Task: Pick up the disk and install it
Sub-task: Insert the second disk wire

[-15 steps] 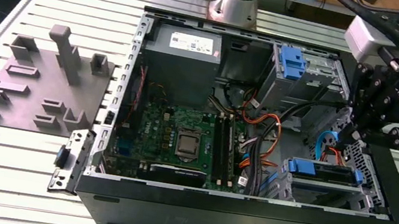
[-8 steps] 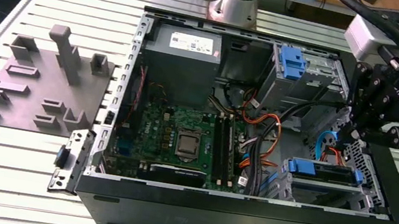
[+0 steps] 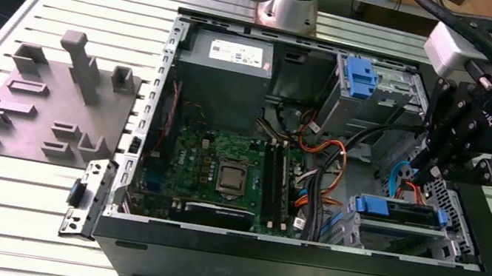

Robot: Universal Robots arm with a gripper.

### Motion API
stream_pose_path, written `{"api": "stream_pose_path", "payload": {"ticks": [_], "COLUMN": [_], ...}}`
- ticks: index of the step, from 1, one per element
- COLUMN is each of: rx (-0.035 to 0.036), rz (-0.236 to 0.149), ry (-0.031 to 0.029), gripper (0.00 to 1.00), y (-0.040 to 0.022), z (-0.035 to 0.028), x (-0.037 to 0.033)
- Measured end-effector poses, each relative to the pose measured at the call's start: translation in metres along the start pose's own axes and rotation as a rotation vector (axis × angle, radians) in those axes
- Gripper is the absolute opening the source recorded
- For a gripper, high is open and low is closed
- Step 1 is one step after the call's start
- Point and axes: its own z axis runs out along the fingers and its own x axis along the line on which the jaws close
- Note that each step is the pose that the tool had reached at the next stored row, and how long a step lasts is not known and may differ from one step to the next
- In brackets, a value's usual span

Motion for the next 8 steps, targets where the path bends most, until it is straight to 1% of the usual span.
{"api": "stream_pose_path", "payload": {"ticks": [2, 8], "rx": [-0.0023, -0.0032], "rz": [0.004, 0.013], "ry": [0.0001, 0.0001], "gripper": [0.24, 0.24], "y": [-0.0009, -0.0025], "z": [0.001, 0.0049], "x": [-0.0003, -0.0005]}}
